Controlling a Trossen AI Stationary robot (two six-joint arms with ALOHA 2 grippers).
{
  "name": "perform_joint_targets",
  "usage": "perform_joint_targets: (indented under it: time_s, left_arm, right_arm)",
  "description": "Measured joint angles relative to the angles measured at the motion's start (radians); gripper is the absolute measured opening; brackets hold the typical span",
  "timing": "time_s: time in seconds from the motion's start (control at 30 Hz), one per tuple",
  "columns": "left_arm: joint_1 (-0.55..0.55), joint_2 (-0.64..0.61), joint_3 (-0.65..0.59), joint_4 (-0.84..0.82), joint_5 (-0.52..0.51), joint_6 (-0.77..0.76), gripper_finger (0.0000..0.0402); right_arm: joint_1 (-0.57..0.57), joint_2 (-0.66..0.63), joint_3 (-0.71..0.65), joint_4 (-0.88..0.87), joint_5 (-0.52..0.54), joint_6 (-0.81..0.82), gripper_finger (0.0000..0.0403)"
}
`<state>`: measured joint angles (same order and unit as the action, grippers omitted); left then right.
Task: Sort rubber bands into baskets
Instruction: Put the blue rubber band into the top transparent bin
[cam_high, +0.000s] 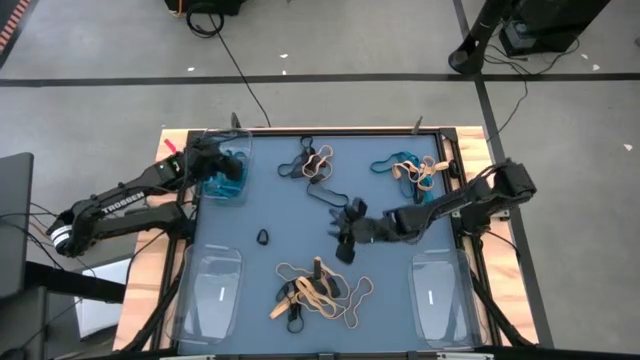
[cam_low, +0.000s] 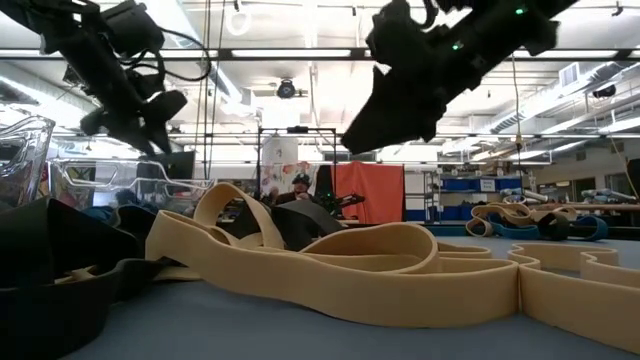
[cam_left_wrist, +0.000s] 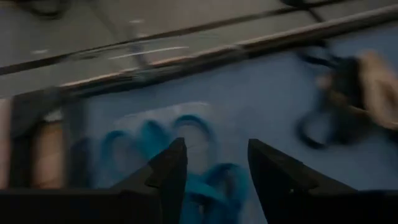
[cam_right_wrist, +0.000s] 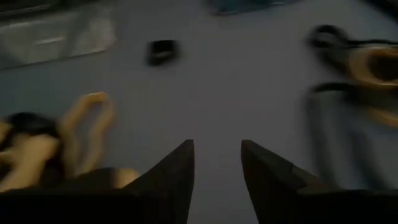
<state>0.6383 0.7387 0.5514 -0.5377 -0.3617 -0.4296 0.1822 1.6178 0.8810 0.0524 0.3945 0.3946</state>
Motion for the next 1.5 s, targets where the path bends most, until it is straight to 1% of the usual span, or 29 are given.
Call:
perform_joint_targets:
  time_s: [0.07,0.2,0.27,0.33,0.43,0.57,0.63,0.77,0.87,0.97,1.03,1.13,1.33,1.43,1.5]
  left_arm:
    - [-0.014,0.000,0.000,0.038,0.050,0.037,0.0174]
    - [-0.064,0.000,0.000,0.093,0.048,0.101,0.0174]
    - [-0.091,0.000,0.000,0.128,0.046,0.134,0.0174]
    - [-0.118,0.000,0.000,0.165,0.050,0.159,0.0174]
    - [-0.155,0.001,0.000,0.224,0.061,0.213,0.0174]
    - [-0.177,0.019,0.000,0.286,0.067,0.292,0.0174]
    - [-0.177,0.036,0.000,0.318,0.108,0.323,0.0174]
    - [-0.178,0.074,0.000,0.350,0.171,0.364,0.0174]
    - [-0.178,0.105,0.000,0.354,0.177,0.376,0.0174]
    - [-0.178,0.133,0.000,0.359,0.177,0.378,0.0174]
    - [-0.178,0.149,0.000,0.366,0.178,0.390,0.0174]
    - [-0.178,0.173,0.000,0.377,0.178,0.400,0.0174]
    - [-0.178,0.203,0.000,0.399,0.181,0.400,0.0174]
    - [-0.178,0.205,0.000,0.403,0.190,0.398,0.0174]
    - [-0.178,0.204,0.000,0.423,0.220,0.396,0.0174]
  right_arm:
    - [-0.064,-0.045,0.000,-0.088,0.000,-0.005,0.0146]
    - [-0.219,-0.126,0.000,-0.281,-0.010,-0.036,0.0142]
    - [-0.307,-0.143,0.001,-0.369,-0.051,-0.064,0.0139]
    - [-0.395,-0.138,0.000,-0.437,-0.121,-0.081,0.0138]
    - [-0.510,-0.110,0.000,-0.452,-0.180,-0.094,0.0138]
    - [-0.629,-0.051,0.035,-0.452,-0.200,-0.110,0.0136]
    - [-0.672,-0.019,0.070,-0.478,-0.214,-0.116,0.0135]
    - [-0.719,0.060,0.163,-0.595,-0.214,-0.129,0.0135]
    - [-0.737,0.117,0.238,-0.719,-0.206,-0.127,0.0135]
    - [-0.742,0.162,0.280,-0.790,-0.186,-0.126,0.0135]
    - [-0.742,0.182,0.291,-0.801,-0.184,-0.128,0.0135]
    - [-0.744,0.219,0.292,-0.805,-0.209,-0.131,0.0135]
    - [-0.748,0.279,0.292,-0.780,-0.221,-0.182,0.0133]
    - [-0.748,0.289,0.294,-0.775,-0.249,-0.193,0.0117]
    - [-0.745,0.289,0.294,-0.771,-0.256,-0.197,0.0092]
